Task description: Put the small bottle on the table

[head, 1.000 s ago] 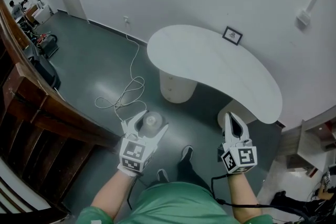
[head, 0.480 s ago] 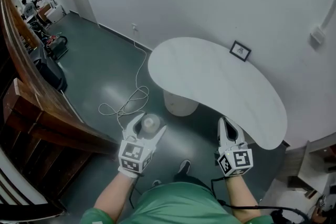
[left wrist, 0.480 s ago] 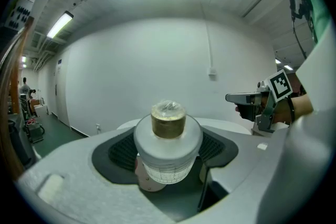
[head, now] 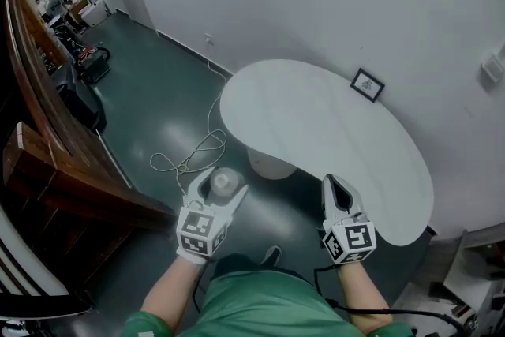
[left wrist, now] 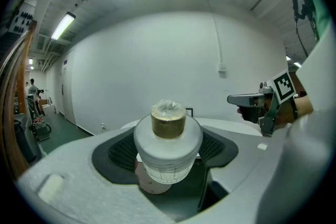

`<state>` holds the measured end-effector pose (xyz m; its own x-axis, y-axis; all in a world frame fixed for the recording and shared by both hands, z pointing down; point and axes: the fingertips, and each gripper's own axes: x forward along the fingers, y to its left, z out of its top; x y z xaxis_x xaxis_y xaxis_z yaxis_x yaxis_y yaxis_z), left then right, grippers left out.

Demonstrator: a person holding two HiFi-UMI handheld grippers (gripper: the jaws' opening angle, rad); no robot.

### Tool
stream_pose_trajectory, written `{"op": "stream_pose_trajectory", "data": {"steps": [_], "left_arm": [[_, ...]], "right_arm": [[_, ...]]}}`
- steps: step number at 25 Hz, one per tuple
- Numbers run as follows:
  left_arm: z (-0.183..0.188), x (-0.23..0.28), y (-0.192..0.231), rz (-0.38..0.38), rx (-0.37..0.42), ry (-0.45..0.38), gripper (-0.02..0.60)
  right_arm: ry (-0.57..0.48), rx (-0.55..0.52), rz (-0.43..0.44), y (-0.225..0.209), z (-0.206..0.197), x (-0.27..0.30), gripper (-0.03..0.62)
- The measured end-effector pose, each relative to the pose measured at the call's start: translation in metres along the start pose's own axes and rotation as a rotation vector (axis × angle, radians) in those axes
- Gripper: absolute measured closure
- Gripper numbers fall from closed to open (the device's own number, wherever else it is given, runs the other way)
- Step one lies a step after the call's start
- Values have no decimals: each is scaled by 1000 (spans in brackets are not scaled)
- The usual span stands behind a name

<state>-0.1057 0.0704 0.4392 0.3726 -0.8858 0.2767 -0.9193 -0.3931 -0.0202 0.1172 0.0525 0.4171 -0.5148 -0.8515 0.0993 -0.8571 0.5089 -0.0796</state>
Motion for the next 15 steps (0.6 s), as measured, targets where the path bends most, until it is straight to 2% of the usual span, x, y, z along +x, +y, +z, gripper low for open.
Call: {"op": "stream_pose_trajectory", "data": {"steps": [8,15], "left_arm": [[5,38,7,12,11,27,238],[8,83,21,-12,9,37,238]], "right_arm": [[10,11,13,-27,-3,27,599],[28,6,-12,-49,-6,51,600]]}}
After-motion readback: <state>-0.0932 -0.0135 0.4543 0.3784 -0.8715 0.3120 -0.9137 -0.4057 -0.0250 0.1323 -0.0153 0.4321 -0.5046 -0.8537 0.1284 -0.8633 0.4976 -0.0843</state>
